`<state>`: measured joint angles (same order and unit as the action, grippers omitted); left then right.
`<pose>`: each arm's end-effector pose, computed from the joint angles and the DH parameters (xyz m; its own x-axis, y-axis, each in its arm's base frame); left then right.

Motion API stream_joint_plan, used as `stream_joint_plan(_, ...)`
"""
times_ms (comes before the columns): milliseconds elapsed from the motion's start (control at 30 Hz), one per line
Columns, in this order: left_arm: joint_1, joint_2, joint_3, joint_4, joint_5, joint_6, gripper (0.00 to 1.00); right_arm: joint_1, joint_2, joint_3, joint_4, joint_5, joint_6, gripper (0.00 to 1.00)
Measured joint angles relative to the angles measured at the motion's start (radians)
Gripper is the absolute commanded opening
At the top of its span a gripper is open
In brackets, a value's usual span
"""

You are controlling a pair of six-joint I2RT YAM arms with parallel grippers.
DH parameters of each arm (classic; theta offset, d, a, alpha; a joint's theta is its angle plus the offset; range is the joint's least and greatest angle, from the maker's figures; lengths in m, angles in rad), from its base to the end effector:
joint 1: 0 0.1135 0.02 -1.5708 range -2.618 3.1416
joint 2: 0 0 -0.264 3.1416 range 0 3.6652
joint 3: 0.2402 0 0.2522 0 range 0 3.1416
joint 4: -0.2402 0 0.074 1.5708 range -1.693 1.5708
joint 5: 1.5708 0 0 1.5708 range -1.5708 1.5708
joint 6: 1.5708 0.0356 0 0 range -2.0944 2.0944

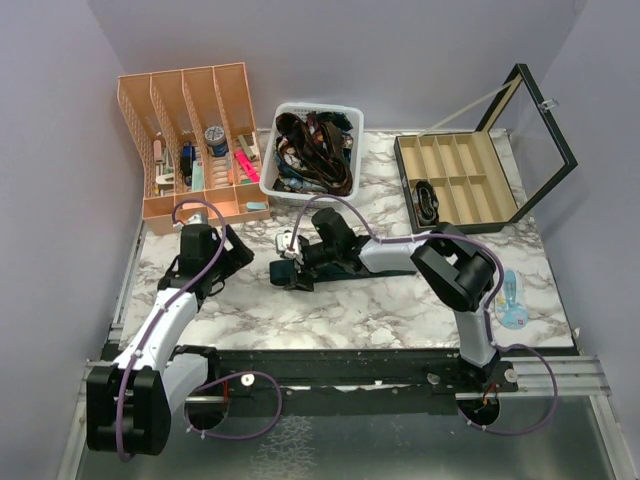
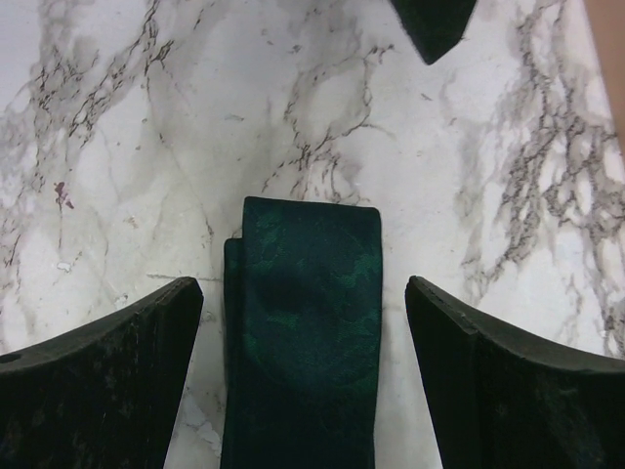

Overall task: Roll the ties
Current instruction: Roll the tie at the center of the board.

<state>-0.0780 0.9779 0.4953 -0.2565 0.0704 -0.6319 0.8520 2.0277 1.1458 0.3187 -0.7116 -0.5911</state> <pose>0.1975 -0.0179 0.1981 -0.6184 -0.5427 -0.5684 -0.2921 0.8302 -0.4748 0.2616 0.3343 0.1456 0.2283 -0.3799 -0.8964 -0.9711 -0.1549 -0.1817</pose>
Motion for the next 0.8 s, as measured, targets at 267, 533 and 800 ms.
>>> stream_joint_plan(267, 0.004, -0.004, 0.0, 0.014, 0.019, 0.0, 0.89, 0.019, 0.04, 0.012, -0.027, 0.001, -0.012, 0.79)
stream_joint_plan(533, 0.005, -0.013, -0.003, 0.016, 0.024, 0.0, 0.89, 0.019, 0.08, 0.063, -0.034, 0.035, -0.022, 0.55)
stream_joint_plan(800, 0.005, -0.031, -0.019, 0.018, 0.026, 0.0, 0.89, 0.02, 0.08, 0.056, -0.023, 0.03, -0.009, 0.44)
